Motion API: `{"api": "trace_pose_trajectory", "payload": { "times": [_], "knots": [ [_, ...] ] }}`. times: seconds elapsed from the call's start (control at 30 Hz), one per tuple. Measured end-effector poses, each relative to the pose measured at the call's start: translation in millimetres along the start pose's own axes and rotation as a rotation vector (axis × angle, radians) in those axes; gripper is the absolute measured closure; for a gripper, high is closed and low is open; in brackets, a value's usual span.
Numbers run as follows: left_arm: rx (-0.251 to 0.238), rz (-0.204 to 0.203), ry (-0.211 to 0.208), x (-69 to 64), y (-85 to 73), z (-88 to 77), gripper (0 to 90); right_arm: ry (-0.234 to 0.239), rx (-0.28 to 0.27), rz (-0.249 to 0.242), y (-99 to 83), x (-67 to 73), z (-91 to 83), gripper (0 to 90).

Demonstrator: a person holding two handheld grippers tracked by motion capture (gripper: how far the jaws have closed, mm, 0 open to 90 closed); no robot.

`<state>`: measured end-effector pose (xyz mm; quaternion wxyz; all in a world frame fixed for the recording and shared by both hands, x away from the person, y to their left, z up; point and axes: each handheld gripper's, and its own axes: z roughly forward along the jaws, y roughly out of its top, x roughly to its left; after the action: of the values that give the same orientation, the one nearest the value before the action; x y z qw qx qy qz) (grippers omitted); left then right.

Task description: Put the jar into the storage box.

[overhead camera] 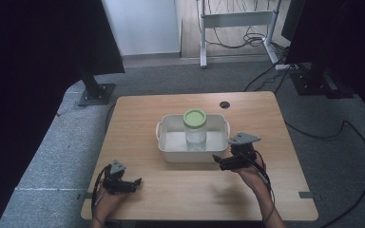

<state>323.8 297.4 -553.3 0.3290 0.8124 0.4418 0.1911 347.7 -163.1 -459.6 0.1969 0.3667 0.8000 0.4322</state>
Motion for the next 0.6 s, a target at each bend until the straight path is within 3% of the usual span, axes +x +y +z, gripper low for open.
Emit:
{"api": "trace_pose_trajectory", "payload": {
  "times": [0.6],
  "knots": [
    [-0.002,0.0,0.0,0.0,-0.1,0.1,0.8,-0.032,0.006,0.026,-23.6,-9.6,-17.2,4.1]
  ]
}}
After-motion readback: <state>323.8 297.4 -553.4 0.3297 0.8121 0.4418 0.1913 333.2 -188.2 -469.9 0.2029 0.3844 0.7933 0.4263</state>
